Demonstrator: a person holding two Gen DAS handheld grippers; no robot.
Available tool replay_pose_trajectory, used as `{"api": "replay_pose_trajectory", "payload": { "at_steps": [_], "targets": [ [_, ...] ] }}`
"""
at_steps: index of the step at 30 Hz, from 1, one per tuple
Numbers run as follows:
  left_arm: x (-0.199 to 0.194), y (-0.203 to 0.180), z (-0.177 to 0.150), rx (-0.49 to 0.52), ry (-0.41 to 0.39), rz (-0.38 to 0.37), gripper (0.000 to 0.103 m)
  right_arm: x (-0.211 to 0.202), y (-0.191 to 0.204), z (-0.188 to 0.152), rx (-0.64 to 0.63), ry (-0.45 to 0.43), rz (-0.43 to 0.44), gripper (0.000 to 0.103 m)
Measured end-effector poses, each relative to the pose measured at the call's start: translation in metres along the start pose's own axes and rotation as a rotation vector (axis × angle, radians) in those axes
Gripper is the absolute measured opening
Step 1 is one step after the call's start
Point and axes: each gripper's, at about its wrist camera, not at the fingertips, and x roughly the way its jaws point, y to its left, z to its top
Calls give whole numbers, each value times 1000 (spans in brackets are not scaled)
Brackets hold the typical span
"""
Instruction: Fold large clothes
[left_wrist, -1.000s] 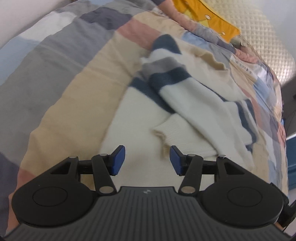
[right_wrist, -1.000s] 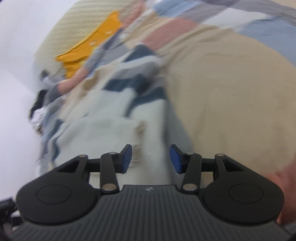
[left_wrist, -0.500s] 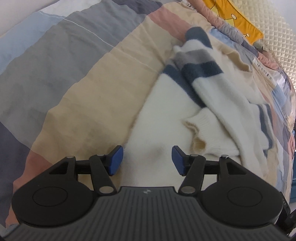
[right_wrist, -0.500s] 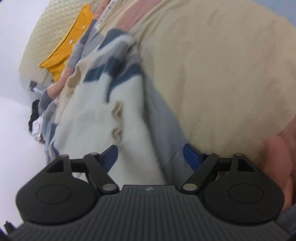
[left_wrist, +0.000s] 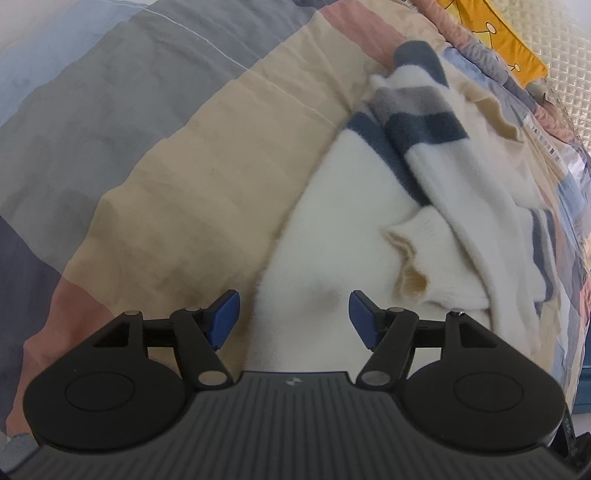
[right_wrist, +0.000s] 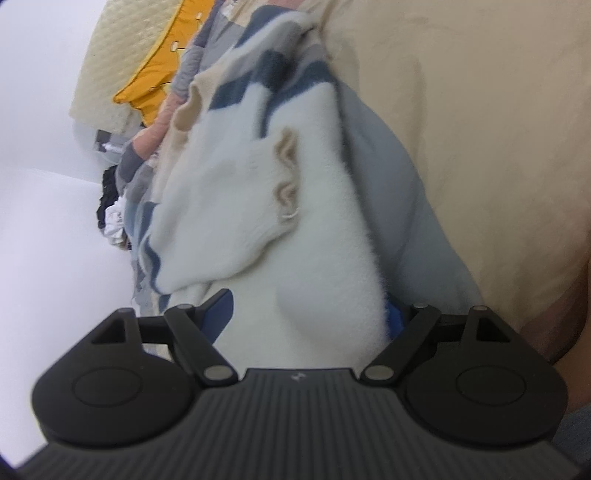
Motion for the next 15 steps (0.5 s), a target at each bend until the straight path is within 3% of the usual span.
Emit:
{"api": "replay_pose_trajectory", "payload": {
  "at_steps": [5,8,12,15],
  "targets": [
    [-1,-1,-2,-5,-2,11,71,1,16,-6,-73,49,161,83],
    [2,5,-1,-35,29,-1,71,2,21,-9,-105,45,127,82],
    [9,4,0,-36,47,23,71,16,20,-13,-114,109,45,82],
    [13,7,2,-56,56,25,75,26,29,-20,-190,132,-24,76]
  ]
}}
